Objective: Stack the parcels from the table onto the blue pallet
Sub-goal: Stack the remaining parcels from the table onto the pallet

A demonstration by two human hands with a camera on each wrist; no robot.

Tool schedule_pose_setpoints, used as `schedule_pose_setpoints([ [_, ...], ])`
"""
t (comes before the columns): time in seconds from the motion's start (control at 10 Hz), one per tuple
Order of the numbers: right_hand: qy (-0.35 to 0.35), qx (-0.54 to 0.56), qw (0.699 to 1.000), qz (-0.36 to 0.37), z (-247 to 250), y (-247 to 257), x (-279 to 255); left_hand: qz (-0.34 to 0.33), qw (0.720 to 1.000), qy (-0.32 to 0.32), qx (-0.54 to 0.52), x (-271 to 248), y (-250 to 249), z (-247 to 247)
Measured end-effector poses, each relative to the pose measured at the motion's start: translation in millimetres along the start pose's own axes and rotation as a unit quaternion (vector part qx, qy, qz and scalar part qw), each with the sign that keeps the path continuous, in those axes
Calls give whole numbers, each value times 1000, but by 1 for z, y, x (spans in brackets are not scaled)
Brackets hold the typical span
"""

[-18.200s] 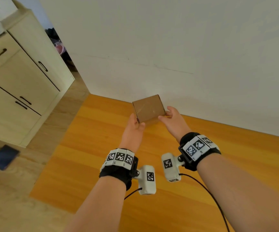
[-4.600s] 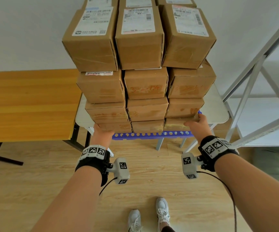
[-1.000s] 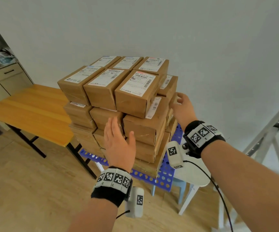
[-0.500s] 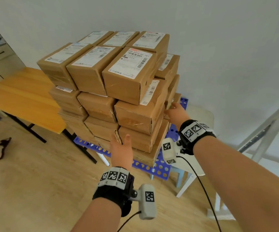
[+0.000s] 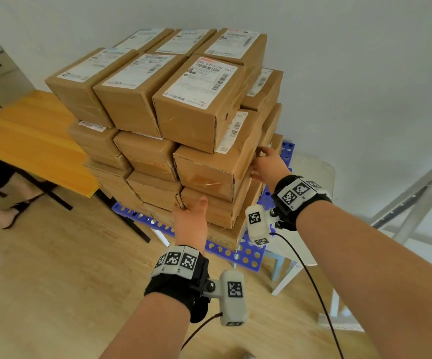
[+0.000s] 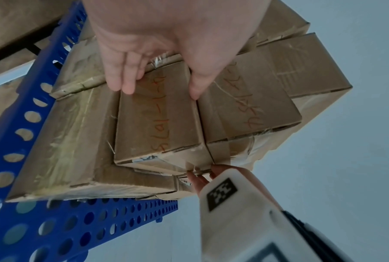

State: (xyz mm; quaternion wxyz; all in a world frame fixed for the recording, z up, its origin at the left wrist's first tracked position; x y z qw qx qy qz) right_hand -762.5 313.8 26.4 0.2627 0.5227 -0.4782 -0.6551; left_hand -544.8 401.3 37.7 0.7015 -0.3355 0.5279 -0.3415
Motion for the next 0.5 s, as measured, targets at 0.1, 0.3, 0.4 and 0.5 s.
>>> schedule_pose_setpoints([
  [0.1, 1, -20, 1000, 10, 4, -5, 2, -7, 1000, 1, 9, -3, 2, 1],
  [0.3, -67, -100, 992, 30, 28, -27, -6, 10, 1000, -23, 17, 4, 22, 4],
  [0.4, -59, -134, 989, 4, 32, -45, -3, 9, 998, -18, 51, 12, 36, 3],
  [0.5, -39, -131, 991, 2, 30, -58, 2, 41, 995, 19, 84, 19, 51, -4],
])
Point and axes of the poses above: each hand's wrist, its own x-axis towards the middle knuckle, its own z-axis out of the back of the hand, y = z × x, the point moved 5 cm from there along x, towards the middle knuckle, and after that the axes turned 3 degrees about y, right-handed, at the moved point
